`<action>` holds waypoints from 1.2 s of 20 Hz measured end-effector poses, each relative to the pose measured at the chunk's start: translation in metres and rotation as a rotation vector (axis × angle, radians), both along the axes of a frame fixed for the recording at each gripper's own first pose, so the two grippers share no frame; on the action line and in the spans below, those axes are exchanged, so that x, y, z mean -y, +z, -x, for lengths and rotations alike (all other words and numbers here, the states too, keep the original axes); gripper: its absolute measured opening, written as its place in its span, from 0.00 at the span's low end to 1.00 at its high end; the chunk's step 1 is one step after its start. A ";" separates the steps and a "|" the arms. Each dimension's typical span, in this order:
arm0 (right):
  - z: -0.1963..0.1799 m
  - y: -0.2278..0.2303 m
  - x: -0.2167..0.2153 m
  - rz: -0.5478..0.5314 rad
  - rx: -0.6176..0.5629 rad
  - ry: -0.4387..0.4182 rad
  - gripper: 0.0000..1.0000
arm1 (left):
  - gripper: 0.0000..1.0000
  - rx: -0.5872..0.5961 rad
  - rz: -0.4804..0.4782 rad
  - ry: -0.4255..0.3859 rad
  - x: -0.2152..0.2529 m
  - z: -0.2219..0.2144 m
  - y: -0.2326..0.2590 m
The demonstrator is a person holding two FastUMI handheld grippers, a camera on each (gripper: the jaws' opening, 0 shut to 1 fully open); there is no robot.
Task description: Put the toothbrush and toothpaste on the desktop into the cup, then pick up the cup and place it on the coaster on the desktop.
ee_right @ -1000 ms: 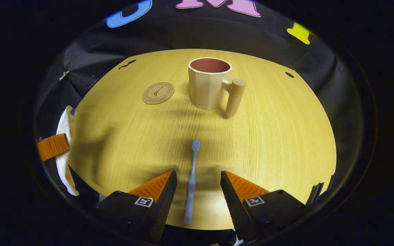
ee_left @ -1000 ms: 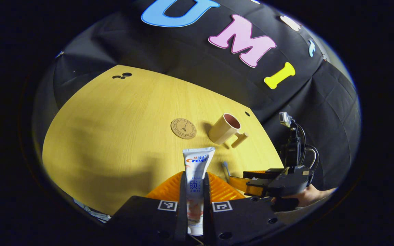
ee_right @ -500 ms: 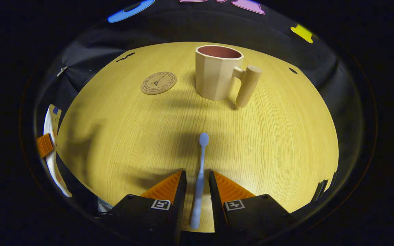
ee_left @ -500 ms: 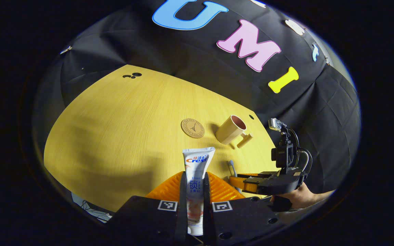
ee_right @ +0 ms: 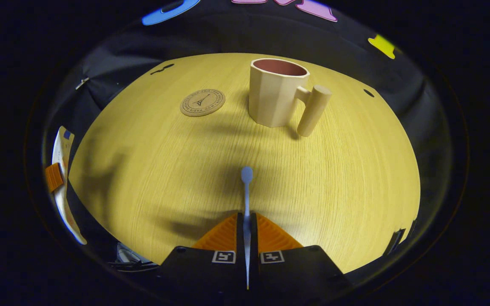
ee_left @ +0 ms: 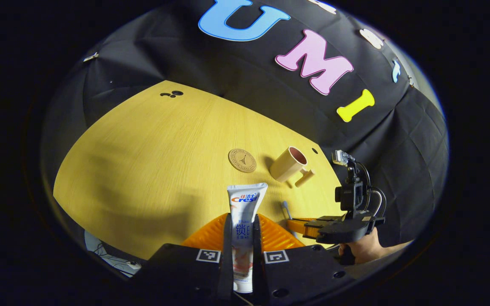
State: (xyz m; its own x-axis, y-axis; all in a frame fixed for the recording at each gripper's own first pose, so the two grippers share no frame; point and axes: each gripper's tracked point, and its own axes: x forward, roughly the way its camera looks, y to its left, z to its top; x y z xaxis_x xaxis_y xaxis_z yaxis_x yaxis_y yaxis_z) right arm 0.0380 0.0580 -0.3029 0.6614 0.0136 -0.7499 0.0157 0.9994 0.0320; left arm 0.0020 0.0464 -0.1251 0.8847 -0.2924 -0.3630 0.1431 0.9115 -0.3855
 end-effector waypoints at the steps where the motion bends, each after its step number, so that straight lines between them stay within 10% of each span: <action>1: -0.001 0.008 -0.005 -0.052 0.042 0.009 0.06 | 0.22 0.013 0.004 -0.001 0.003 -0.001 0.005; 15: -0.003 0.167 0.036 -0.448 0.462 0.072 0.06 | 0.23 0.287 0.036 -0.050 0.099 -0.090 0.128; 24: -0.001 0.169 0.063 -0.498 0.458 0.115 0.06 | 0.22 0.557 0.140 -0.041 0.152 -0.181 0.188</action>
